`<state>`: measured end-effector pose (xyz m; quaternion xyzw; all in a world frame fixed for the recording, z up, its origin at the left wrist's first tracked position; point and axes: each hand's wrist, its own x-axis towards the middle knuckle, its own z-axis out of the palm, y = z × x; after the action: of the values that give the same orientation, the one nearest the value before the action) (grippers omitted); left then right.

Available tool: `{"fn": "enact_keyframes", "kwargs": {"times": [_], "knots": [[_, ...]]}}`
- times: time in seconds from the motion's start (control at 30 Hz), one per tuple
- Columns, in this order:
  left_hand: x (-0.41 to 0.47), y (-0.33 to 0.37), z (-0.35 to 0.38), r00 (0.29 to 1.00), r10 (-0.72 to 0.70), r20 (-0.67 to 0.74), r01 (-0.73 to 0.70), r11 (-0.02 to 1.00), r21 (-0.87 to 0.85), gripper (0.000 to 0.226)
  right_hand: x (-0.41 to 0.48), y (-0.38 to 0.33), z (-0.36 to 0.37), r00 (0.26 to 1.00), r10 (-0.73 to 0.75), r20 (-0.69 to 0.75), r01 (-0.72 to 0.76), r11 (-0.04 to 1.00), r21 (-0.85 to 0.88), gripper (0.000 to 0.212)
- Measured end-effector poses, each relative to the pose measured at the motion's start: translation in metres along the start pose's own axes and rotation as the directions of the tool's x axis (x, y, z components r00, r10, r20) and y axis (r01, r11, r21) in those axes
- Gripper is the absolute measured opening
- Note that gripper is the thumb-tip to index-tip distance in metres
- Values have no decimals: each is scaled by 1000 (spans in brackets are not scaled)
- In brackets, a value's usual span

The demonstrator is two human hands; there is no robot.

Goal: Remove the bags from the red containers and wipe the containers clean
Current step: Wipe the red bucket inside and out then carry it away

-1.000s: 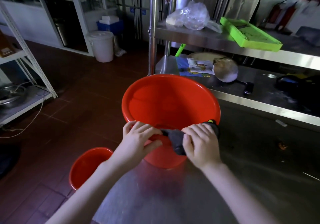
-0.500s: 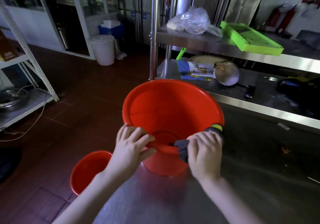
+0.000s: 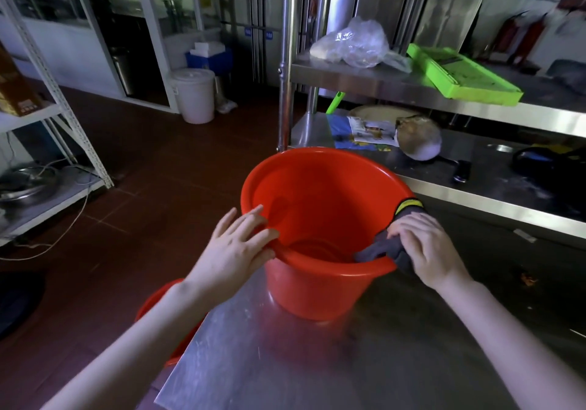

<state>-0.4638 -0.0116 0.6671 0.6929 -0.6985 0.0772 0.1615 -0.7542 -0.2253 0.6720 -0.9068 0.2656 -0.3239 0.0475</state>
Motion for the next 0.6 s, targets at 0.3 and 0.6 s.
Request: {"fn": "enact_keyframes", "kwargs": {"times": [0.3,0.6], "knots": [[5,27,16,991,-23,-130,16,998,-54,41,-32,-135,62,954,192,-229,-230,962,-151,29],[14,-7,19,997,6,-76,-23,975,-220,64,-7,-40,9,1000,-25,-14,24,997,-75,42]]}}
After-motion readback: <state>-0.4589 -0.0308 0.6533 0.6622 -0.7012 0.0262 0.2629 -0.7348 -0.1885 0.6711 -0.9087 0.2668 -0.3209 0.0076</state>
